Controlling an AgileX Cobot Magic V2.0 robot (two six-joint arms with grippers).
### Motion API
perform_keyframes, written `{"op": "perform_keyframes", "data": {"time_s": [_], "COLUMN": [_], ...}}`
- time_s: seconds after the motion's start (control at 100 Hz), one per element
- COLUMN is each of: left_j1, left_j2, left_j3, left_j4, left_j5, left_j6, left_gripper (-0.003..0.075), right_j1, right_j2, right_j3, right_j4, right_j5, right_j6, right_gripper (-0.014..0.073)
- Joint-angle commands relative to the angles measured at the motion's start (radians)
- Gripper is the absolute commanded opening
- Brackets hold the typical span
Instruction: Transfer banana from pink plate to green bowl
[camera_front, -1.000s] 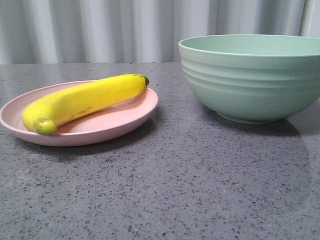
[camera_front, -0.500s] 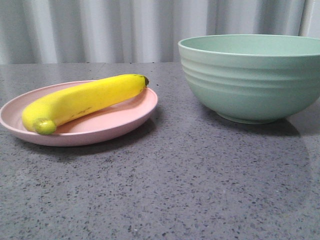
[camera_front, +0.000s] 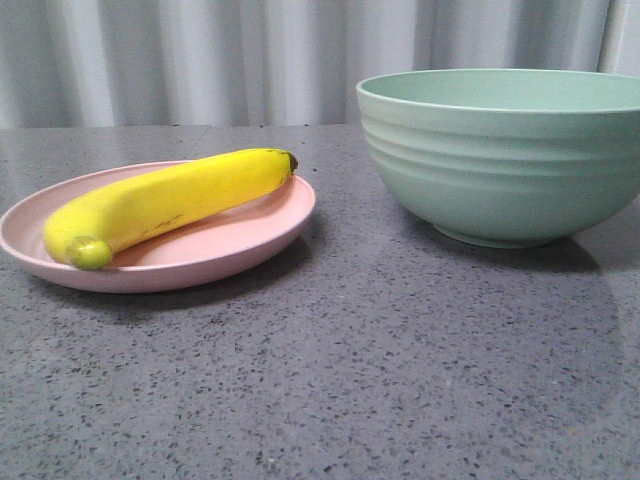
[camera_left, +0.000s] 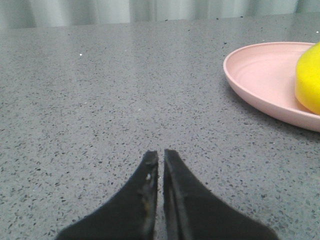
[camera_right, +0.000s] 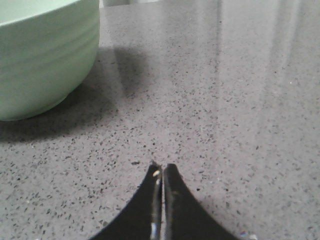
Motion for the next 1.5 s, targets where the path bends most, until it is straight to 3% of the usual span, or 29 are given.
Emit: {"op": "perform_keyframes", "data": {"time_s": [0.0,1.49], "left_j1": [0.003,0.003], "left_j2": [-0.018,-0.018], "left_j3": [0.024,0.024], "left_j4": [0.002,-0.035], "left_j5": [-0.085,-0.154], "left_j6": [-0.007,-0.007], "left_gripper": [-0.0018,-0.0018], "right_j1": [-0.004,-0.004], "right_j2": [-0.015,-0.015], "right_j3": [0.025,0.025], "right_j4": [-0.01,-0.012], "right_j5": [-0.1,-0.184], "right_j6": [-0.007,-0.007], "right_gripper": [-0.0074,-0.0074]}}
